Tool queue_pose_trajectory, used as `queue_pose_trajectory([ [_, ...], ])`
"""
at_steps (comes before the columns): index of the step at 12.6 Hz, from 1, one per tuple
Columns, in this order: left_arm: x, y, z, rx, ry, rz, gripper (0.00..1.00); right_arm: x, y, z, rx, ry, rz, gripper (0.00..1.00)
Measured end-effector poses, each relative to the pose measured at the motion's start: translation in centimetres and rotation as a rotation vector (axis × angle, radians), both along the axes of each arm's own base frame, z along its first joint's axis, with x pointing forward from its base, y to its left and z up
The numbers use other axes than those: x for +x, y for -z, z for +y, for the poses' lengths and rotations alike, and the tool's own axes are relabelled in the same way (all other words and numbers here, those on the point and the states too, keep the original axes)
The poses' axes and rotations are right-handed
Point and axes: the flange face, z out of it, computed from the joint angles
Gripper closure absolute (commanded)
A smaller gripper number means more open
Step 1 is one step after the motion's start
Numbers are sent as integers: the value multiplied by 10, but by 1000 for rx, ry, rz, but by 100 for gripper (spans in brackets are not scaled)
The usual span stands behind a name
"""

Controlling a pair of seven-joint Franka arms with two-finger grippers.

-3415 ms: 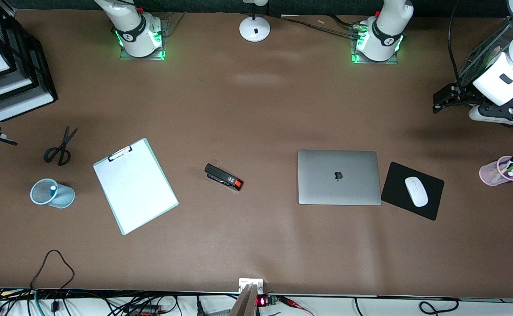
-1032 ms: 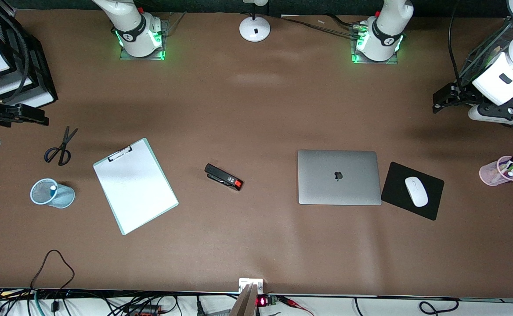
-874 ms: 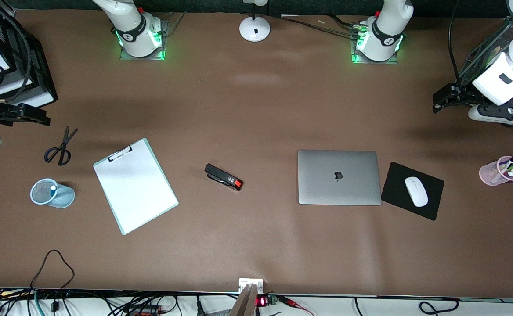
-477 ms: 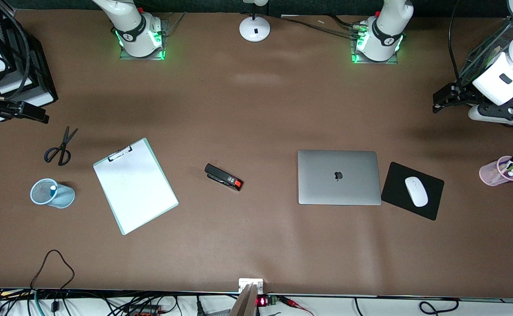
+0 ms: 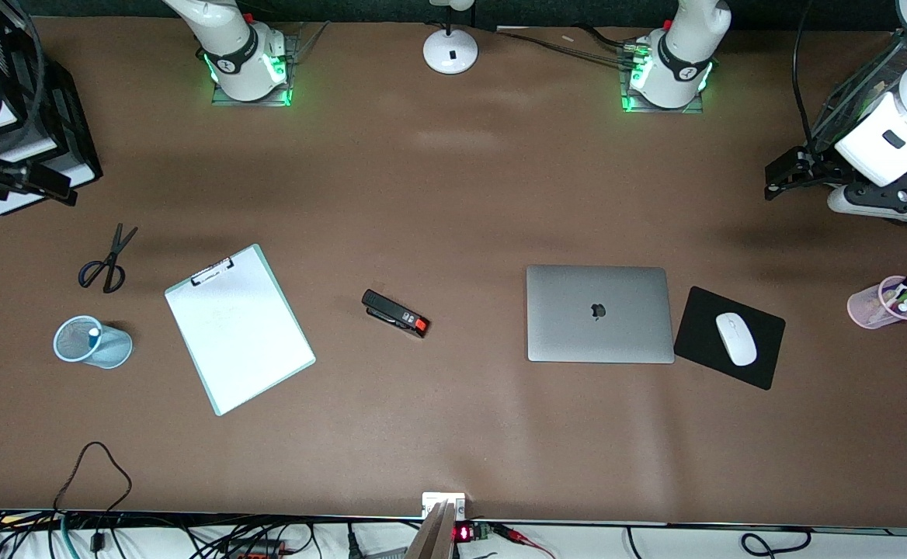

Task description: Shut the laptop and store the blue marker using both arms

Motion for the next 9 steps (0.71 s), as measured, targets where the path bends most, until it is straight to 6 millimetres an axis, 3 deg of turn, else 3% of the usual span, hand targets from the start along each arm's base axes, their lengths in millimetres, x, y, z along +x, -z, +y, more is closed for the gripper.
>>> queue_pose_trajectory([
  [2, 0, 0, 0, 0, 0, -1, 0, -3, -6, -2, -1, 12, -19, 0],
  [6, 2, 2, -1, 0, 2, 3, 0, -10, 8, -3, -3, 14, -64, 0],
  [9, 3, 3, -1, 0, 2, 3, 0, -28, -8, -5, -5, 21, -88, 0],
])
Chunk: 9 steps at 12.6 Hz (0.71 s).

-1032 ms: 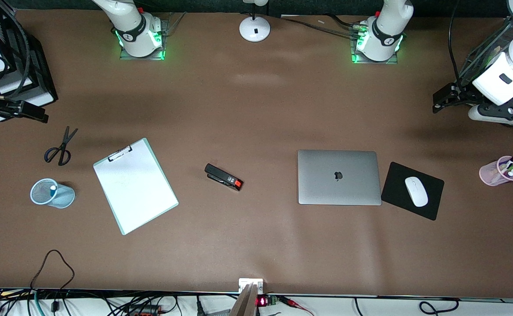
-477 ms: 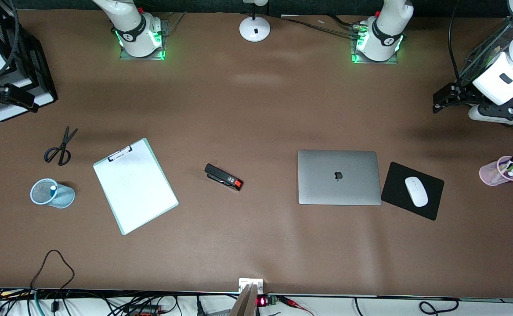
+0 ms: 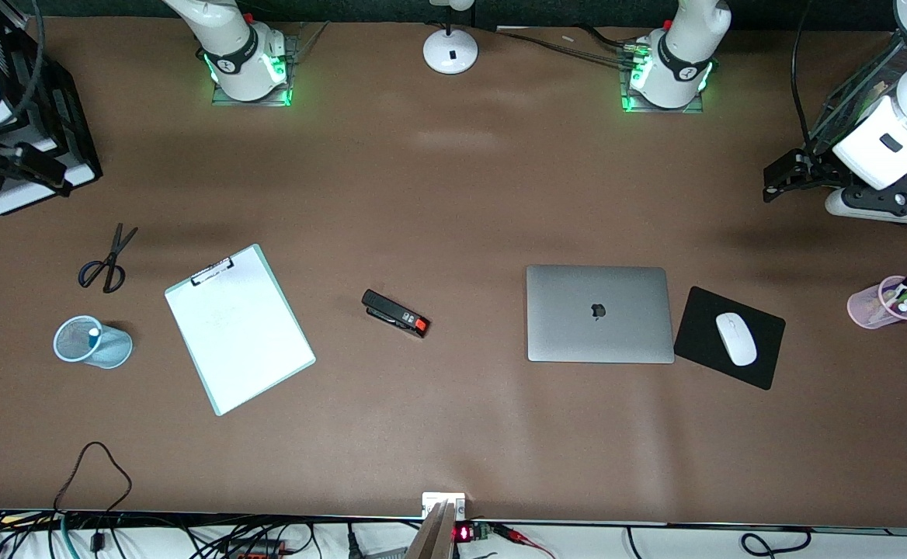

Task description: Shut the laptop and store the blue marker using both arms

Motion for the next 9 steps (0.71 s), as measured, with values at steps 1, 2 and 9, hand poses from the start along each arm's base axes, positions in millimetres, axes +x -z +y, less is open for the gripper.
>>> queue_pose_trajectory([
  [1, 0, 0, 0, 0, 0, -1, 0, -5, -6, 0, -1, 0, -9, 0],
  [2, 1, 0, 0, 0, -1, -1, 0, -8, -10, 0, -1, -1, -15, 0],
  [9, 1, 0, 1, 0, -2, -2, 0, -11, -9, 0, 4, -29, 4, 0],
])
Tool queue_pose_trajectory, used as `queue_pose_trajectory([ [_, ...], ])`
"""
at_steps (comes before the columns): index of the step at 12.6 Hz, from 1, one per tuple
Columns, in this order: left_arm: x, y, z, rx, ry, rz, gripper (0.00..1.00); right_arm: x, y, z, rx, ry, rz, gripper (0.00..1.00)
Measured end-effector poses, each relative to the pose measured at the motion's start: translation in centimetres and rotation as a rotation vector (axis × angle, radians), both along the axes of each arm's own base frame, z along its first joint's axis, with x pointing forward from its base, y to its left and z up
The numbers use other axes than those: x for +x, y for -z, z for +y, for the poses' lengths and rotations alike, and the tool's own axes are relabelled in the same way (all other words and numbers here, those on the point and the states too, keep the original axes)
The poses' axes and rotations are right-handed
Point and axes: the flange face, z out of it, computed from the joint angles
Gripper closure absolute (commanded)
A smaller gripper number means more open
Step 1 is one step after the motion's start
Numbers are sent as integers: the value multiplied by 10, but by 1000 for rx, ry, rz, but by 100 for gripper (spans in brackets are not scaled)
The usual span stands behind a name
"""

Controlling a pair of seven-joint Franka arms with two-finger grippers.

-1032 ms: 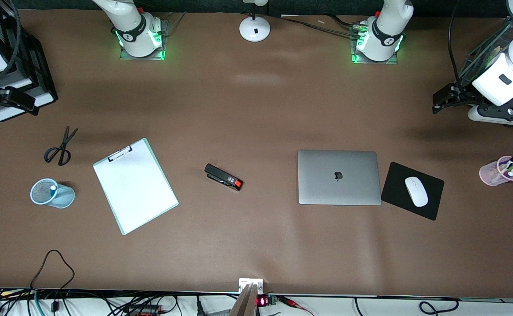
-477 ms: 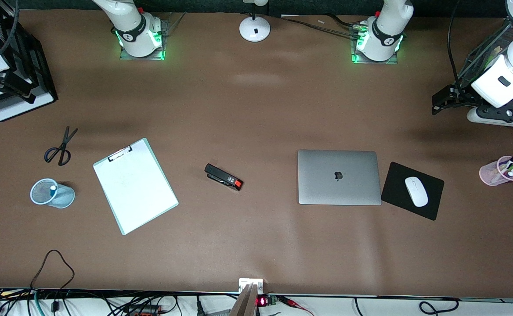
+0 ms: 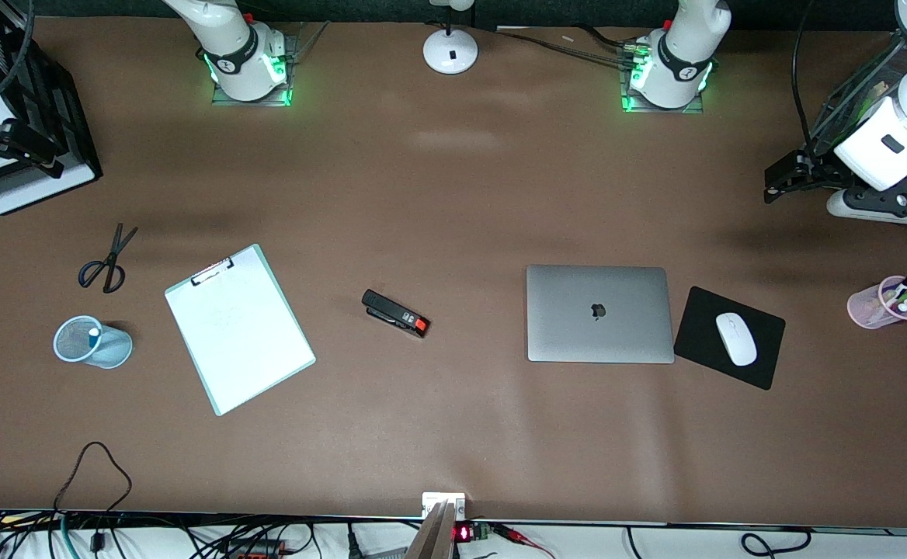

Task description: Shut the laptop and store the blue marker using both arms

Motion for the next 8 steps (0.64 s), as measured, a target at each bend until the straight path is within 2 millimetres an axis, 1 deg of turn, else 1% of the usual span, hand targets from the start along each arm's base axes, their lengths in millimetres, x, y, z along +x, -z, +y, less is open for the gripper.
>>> queue_pose_trajectory([
  [4, 0, 0, 0, 0, 0, 0, 0, -2, 1, 1, 4, -9, 15, 0],
  [8, 0, 0, 0, 0, 0, 0, 0, -1, -6, 4, 8, -16, 1, 0],
])
